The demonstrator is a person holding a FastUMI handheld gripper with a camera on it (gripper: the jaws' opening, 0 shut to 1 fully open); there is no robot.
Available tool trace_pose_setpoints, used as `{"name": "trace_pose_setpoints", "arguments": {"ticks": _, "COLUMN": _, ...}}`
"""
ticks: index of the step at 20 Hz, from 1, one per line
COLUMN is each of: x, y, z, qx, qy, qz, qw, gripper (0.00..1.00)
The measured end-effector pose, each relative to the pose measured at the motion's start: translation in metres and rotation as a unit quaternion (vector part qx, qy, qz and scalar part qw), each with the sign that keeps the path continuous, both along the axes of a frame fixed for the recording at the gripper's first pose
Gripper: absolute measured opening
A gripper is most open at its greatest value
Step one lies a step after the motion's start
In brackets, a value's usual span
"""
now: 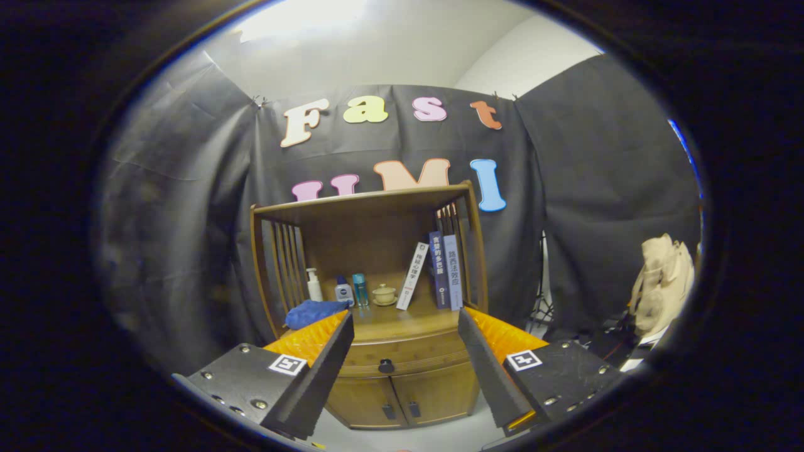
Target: Pull open the drawer, take out the items inside it, and place them on the countertop above the cabinet.
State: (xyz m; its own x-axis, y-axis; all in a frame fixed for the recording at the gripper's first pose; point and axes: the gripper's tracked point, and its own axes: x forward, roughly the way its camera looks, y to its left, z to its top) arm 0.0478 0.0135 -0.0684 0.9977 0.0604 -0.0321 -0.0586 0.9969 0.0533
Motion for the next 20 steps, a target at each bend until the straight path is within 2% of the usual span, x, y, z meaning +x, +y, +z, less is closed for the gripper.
{"name": "trace_pose_setpoints", "arguments": {"ticks": 7, "x": 0.072, "y": -0.001, "z": -0.124, "qx": -0.028, "qy": 0.052, "qz": -0.009, "qw": 0.998, "gripper": 1.00}}
{"name": "trace_pose_setpoints", "arguments": {"ticks": 13, "x": 0.121, "y": 0.017, "z": -0.229, "qx": -0.028, "qy": 0.110, "qz": 0.021, "qw": 0.993, "gripper": 1.00}}
{"name": "trace_pose_setpoints", "arguments": {"ticks": 16, "x": 0.149, "y": 0.027, "z": -0.259, "qx": -0.018, "qy": 0.119, "qz": 0.024, "qw": 0.992, "gripper": 1.00}}
{"name": "trace_pose_setpoints", "arguments": {"ticks": 20, "x": 0.168, "y": 0.041, "z": -0.285, "qx": -0.065, "qy": 0.117, "qz": 0.033, "qw": 0.990, "gripper": 1.00}}
